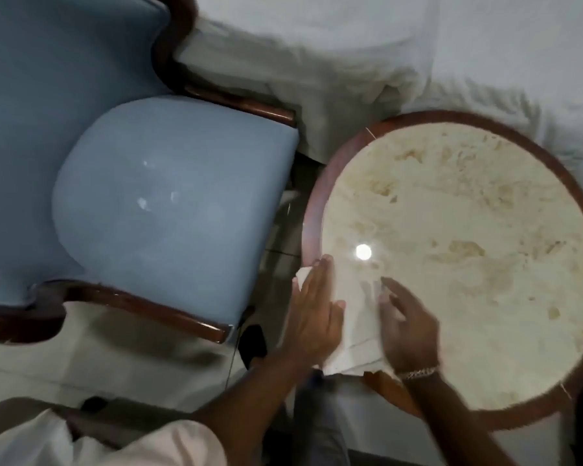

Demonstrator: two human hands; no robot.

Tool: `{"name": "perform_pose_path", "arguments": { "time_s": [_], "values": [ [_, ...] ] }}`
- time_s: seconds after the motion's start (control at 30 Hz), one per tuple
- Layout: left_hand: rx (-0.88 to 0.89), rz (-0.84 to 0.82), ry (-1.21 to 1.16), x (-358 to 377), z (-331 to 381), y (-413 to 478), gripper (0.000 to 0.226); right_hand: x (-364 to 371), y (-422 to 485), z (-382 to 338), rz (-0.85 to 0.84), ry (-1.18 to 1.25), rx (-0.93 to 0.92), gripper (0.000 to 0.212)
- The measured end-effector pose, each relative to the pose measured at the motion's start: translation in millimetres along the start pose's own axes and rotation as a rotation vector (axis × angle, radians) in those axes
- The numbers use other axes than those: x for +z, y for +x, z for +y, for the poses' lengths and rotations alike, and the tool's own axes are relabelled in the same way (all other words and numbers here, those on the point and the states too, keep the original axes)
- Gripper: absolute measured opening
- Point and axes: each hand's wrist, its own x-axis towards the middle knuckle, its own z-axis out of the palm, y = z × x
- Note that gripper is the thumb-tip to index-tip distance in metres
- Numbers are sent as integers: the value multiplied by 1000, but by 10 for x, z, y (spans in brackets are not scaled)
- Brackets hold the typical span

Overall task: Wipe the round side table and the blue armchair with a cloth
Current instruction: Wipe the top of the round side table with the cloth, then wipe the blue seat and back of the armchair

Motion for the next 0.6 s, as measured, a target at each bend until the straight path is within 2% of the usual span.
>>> {"name": "perform_pose_path", "arguments": {
  "time_s": [0.07,0.13,0.2,0.3,0.4,0.5,0.53,0.6],
  "values": [
    [33,47,-31,-441,-196,-33,71,393,-223,-213,-187,-146,-4,67],
    [42,136,66,-1022,-407,-75,71,742,-319,-413,-333,-498,-56,89],
    [-8,239,180,-1707,-587,-141,72,898,-282,-653,-346,-613,-37,86],
    [-89,337,400,-2702,-792,-359,74,959,-62,-974,-349,-552,-14,73],
    [-212,356,613,-3437,-1046,-698,78,1108,239,-1359,-411,-413,-208,65],
    [-327,330,695,-3803,-1298,-999,84,1535,391,-1858,-471,-318,-444,66],
    [-341,317,719,-3853,-1356,-1064,85,1743,383,-2010,-494,-328,-479,67],
    [-350,298,772,-3870,-1431,-1101,85,2179,286,-2189,-539,-506,-523,72]
  ]
}}
